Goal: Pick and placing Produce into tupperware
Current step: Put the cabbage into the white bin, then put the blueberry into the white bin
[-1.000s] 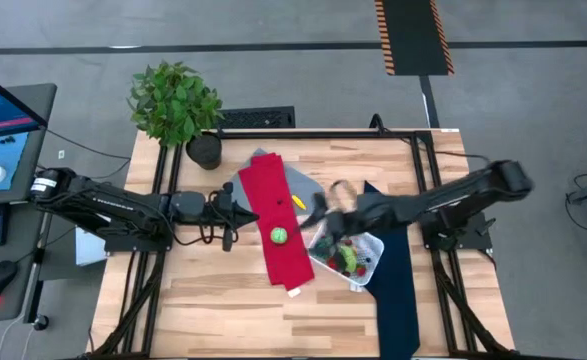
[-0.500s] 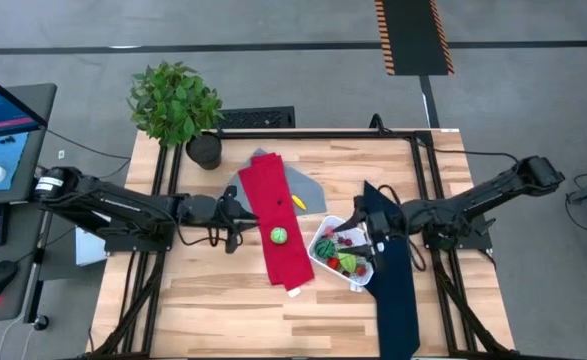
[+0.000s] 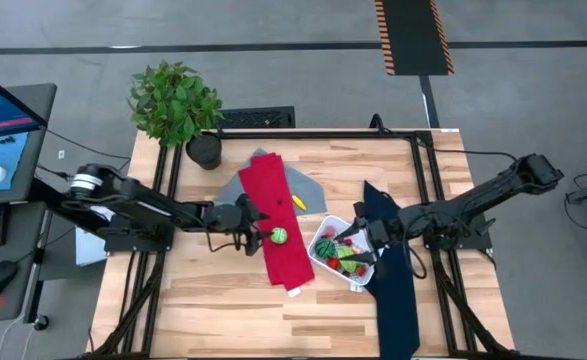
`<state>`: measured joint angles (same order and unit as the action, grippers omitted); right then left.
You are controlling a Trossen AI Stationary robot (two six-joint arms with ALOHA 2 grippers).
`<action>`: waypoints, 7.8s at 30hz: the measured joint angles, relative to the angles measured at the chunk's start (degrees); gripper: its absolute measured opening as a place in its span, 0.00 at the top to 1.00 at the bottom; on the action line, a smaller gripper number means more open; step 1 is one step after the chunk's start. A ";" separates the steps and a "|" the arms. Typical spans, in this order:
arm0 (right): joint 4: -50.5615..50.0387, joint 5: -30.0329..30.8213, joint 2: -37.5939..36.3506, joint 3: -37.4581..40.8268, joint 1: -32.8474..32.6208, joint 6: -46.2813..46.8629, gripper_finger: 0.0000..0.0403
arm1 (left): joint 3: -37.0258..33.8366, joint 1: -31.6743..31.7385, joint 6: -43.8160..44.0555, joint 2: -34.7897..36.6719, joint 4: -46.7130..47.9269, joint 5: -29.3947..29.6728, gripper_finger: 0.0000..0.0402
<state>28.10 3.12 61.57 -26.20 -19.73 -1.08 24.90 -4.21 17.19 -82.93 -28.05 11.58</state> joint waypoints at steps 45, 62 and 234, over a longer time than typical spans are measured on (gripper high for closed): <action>0.17 -0.05 -0.51 -0.04 -3.78 1.20 0.34 | 12.11 0.43 -6.64 -14.96 6.48 -7.00 0.37; 0.19 -0.05 -0.51 -0.04 -3.78 1.18 0.34 | 12.13 2.67 -5.06 -15.52 5.50 -12.86 0.50; -26.94 -13.58 -59.36 21.33 16.87 3.88 0.34 | 36.72 3.24 -19.89 -19.65 10.39 -17.61 0.05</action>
<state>1.16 -10.46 2.21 -4.86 -2.85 2.80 61.63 -0.97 -2.70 -102.58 -17.66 -6.04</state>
